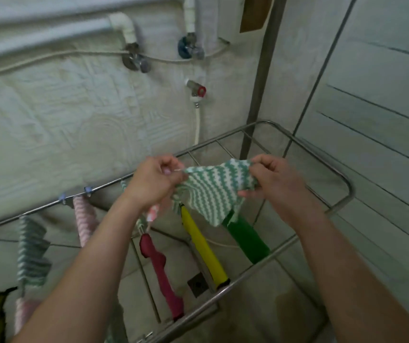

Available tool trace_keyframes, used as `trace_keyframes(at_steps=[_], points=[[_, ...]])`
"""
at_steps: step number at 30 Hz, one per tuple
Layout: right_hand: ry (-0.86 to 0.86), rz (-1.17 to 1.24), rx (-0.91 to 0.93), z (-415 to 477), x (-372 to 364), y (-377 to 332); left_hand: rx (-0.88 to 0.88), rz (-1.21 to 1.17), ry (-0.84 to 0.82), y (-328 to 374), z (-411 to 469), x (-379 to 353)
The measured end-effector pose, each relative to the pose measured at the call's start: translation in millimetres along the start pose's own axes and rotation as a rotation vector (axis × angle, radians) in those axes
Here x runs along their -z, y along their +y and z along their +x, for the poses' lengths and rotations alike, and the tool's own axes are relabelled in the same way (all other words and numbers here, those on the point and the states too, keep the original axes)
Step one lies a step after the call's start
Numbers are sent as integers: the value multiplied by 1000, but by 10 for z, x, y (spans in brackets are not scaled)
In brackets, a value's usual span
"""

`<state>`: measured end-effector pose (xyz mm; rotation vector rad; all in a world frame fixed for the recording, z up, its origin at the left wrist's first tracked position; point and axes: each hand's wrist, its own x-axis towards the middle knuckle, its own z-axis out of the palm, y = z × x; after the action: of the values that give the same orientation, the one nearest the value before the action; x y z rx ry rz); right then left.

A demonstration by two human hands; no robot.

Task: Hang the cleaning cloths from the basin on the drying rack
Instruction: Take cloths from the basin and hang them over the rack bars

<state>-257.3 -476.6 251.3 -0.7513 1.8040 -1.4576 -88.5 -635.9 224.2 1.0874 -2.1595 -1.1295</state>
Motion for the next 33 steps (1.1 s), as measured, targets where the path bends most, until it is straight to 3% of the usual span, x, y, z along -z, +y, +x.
trace_keyframes(at_steps=[3, 6, 10, 14, 19, 23, 30, 33], points=[[-43, 56, -14, 248, -125, 48, -38, 171, 159, 19, 255, 31], [-61, -135, 13, 496, -303, 112, -51, 417, 188, -21, 525, 50], [-5, -63, -29, 771, -601, 232, 37, 643, -80, -281, 927, 12], [3, -69, -58, 951, -795, 417, 76, 613, -237, -450, 1242, -30], [-7, 103, -88, 1100, -1000, 535, 175, 413, -147, -518, 1539, 0], [-12, 280, -152, 1194, -1156, 700, 268, 299, -209, -531, 1755, 41], [73, 293, -270, 1521, -943, 928, 54, 623, -79, -599, 2132, -478], [140, 405, -411, 1661, -815, 1045, -25, 746, -72, -602, 2248, -745]])
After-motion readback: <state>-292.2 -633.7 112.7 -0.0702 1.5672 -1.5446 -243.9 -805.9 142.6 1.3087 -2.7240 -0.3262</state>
